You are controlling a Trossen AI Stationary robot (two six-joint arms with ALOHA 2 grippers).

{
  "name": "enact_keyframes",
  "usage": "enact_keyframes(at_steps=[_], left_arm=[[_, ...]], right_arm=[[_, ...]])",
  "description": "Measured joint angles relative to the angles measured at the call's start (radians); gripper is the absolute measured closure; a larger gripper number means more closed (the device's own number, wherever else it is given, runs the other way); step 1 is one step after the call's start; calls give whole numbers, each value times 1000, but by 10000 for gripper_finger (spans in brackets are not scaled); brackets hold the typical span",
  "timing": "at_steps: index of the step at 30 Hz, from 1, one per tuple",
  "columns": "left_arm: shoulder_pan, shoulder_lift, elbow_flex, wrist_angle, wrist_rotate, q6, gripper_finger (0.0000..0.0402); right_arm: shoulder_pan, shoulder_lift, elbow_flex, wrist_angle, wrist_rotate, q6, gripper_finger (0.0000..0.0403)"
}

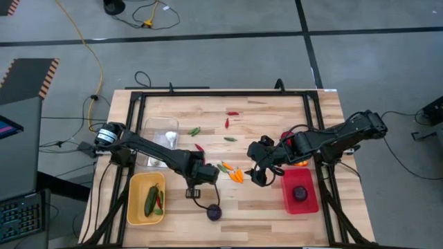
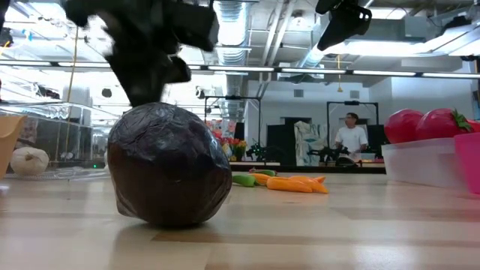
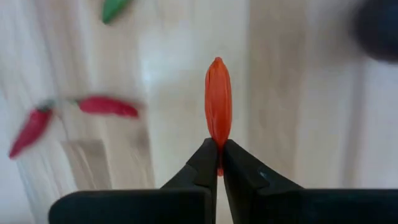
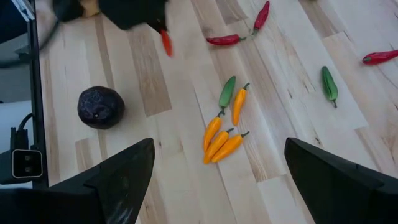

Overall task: Sort produce into baskets
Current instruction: Put the orange chili pepper into the yellow bin, then put the yellow chili pepper into the yellow bin

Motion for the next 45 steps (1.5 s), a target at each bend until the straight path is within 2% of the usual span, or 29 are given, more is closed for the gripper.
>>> enact_keyframes(at_steps=[5,10,19,28,34,40,45], left_arm=[[-41,-2,76,-177,90,-1,397],[-112,-2,88,-330,164,-39,397],[-283,-2,87,-560,181,-144,397],[-429,-4,12,-571,150,-363,387],[-452,-4,-35,-572,143,-485,340],[-452,-4,-49,-571,142,-450,290],[-456,-6,-49,-570,71,-434,284]], right_arm=[[0,0,0,0,0,0,17],[0,0,0,0,0,0,17],[0,0,0,-1,0,0,17],[0,0,0,-1,0,0,17],[0,0,0,0,0,0,17],[1,0,0,22,0,0,17],[8,0,0,71,0,5,17]])
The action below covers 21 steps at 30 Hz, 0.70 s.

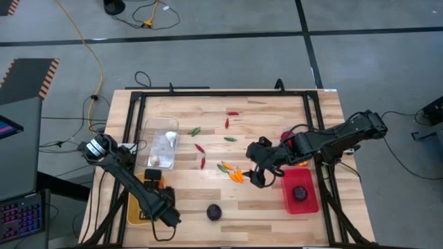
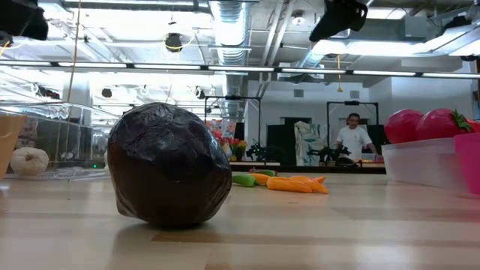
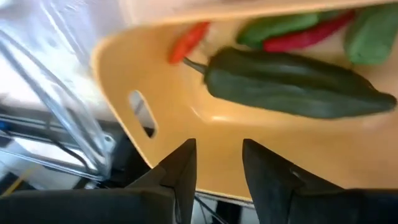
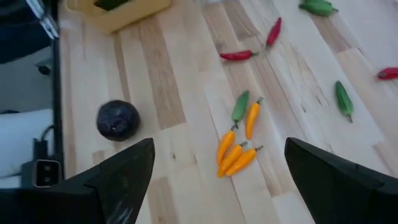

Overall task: Sort produce into baskets
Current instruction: Put the yellow chili pepper into the yellow bin

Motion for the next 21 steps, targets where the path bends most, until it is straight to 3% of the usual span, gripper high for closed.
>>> enact_keyframes(at_steps=[8,21], left_arm=[[-6,-103,0,36,-139,-99,287],[-6,-345,0,321,-502,-56,288]], right_arm=[[-21,91,2,-7,163,89,17],[-97,384,1,2,111,137,25]])
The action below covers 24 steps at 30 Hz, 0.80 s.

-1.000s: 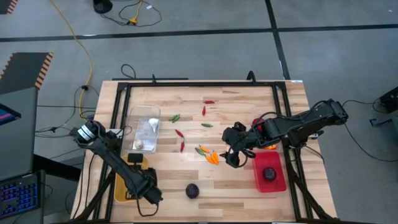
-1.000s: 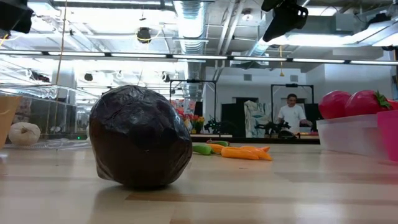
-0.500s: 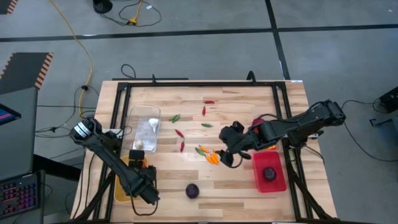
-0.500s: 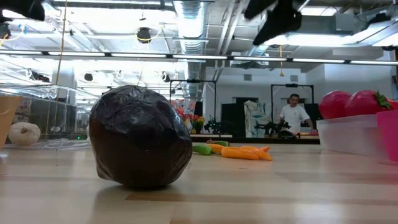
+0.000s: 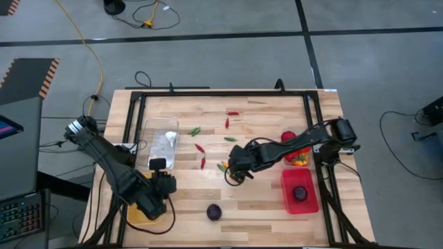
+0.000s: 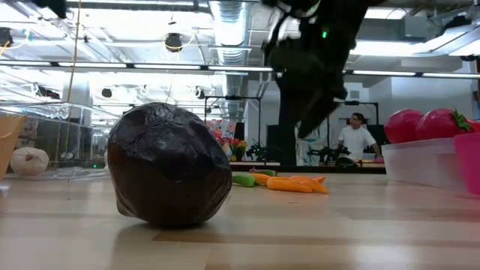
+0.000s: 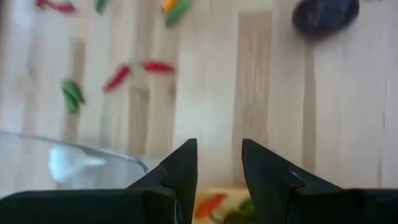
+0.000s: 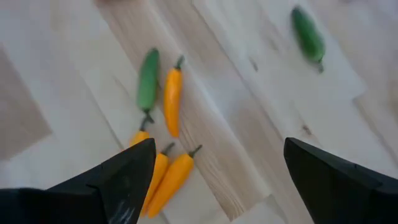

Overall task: Sort produce into baskets
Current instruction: Put the yellow chili pepper into the yellow bin

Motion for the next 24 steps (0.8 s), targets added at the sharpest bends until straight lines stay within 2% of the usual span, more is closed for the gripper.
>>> enact_keyframes(at_steps=[3,7,15,24], left_arm=[[0,-32,0,13,-66,24,288],[-2,-66,0,12,-105,26,288],[-2,-75,0,12,-106,21,288],[-2,-76,0,11,-105,19,288]], right_arm=[[-12,39,0,3,-23,2,37],[-23,73,0,6,-37,20,53],[-37,112,0,17,-44,28,79],[-34,168,1,36,-93,28,86]])
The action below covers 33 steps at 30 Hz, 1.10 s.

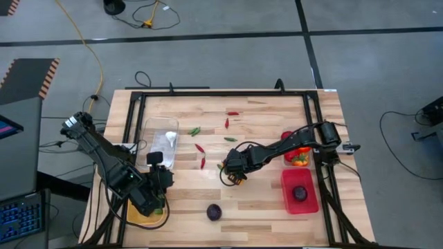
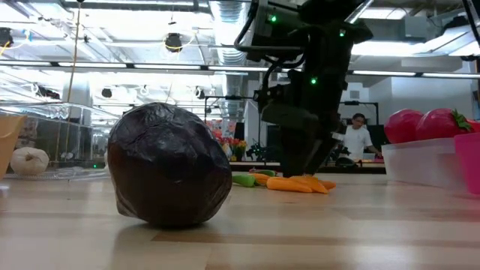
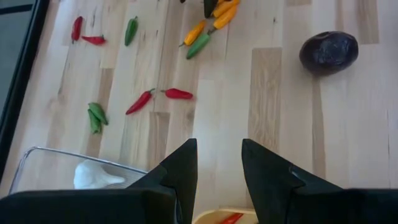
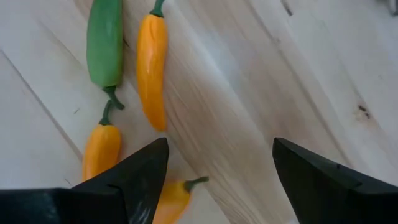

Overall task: Sort produce into baskets
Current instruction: Put the yellow chili pepper into the yellow bin

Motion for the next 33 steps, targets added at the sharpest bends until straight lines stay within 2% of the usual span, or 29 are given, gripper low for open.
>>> enact_keyframes(at_steps=[6,15,21,33], left_arm=[[0,0,0,0,0,0,288],[0,0,0,1,2,-2,288],[0,0,0,1,3,-4,288],[0,0,0,2,3,-4,288]], right_arm=[[5,1,1,-1,-2,13,91],[5,1,1,-11,-26,69,130],[11,1,1,-40,-31,160,133],[48,2,0,-49,-39,228,134]])
